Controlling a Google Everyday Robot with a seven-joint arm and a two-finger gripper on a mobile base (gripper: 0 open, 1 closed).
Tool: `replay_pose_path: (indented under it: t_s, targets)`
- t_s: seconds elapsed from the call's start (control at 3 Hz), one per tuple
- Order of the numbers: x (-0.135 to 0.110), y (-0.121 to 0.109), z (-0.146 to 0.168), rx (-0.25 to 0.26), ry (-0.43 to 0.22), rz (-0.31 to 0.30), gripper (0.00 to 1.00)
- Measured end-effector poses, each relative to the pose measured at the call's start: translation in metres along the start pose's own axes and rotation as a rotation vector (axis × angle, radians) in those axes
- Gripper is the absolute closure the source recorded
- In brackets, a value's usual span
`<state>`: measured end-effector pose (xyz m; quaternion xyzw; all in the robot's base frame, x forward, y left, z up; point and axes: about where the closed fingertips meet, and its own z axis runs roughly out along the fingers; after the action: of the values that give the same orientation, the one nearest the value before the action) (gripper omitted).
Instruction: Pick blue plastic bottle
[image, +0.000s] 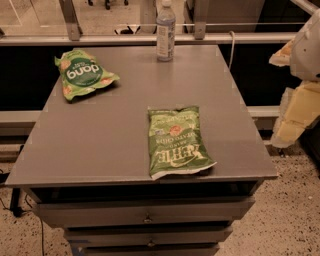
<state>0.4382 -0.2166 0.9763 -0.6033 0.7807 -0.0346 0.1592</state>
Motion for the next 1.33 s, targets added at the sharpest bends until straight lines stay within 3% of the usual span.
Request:
replay_pose_path:
  t_s: [0.33,0.67,1.33]
  targets:
    - [-0.003,-0.009,0.003,0.018,-0.013,-0.002,0.0]
    - [-0.006,-0.05,0.018,0.062,-0.084,0.03,0.0]
    - [-0.024,-0.16,0.056,0.155,-0.343,0.154,0.0]
